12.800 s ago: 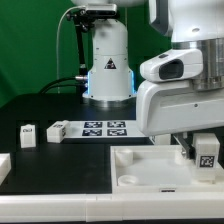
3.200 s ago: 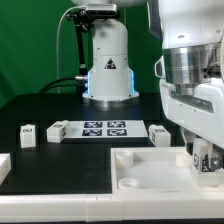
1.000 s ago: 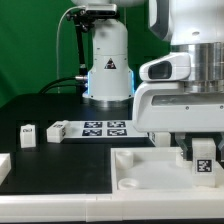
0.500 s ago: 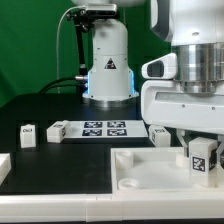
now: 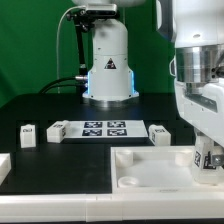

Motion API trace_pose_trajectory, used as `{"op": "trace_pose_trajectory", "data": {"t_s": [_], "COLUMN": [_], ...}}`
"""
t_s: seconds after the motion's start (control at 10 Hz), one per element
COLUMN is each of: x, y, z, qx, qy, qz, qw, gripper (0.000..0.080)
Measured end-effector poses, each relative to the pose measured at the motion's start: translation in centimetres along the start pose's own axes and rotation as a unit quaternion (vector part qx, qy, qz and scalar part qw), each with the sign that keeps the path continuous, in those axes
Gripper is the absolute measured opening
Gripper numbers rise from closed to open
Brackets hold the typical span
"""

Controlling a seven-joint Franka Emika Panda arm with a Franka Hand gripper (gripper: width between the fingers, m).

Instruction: Assemble one leg

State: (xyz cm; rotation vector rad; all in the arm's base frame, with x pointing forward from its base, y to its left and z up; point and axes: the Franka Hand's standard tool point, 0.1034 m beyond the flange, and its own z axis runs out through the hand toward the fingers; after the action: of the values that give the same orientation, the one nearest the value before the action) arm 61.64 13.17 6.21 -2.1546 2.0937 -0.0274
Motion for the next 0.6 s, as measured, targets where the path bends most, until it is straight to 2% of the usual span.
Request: {"op": "trace_pose_trajectory", "data": {"t_s": [0.1, 0.2, 0.3, 0.4, 0.5, 0.6], "x": [-0.04, -0.06, -0.07, -0.06, 0.01, 0.09], "y": [0.01, 0.01, 0.01, 0.01, -0.01, -0.03], "z": [0.00, 0.00, 0.00, 0.00, -0.01, -0.01], "qx": [0.000, 0.000, 0.000, 0.000, 0.000, 0.000], "qy": [-0.002, -0.002, -0.002, -0.003, -0.002, -0.001], "qz": [0.013, -0.007, -0.027, -0.034, -0.057, -0.137], "qw": [1.000, 1.000, 1.000, 0.999, 0.998, 0.991], "gripper": [0.0290, 0.0398, 0.0547, 0.0623, 0.0623, 0.0642]}}
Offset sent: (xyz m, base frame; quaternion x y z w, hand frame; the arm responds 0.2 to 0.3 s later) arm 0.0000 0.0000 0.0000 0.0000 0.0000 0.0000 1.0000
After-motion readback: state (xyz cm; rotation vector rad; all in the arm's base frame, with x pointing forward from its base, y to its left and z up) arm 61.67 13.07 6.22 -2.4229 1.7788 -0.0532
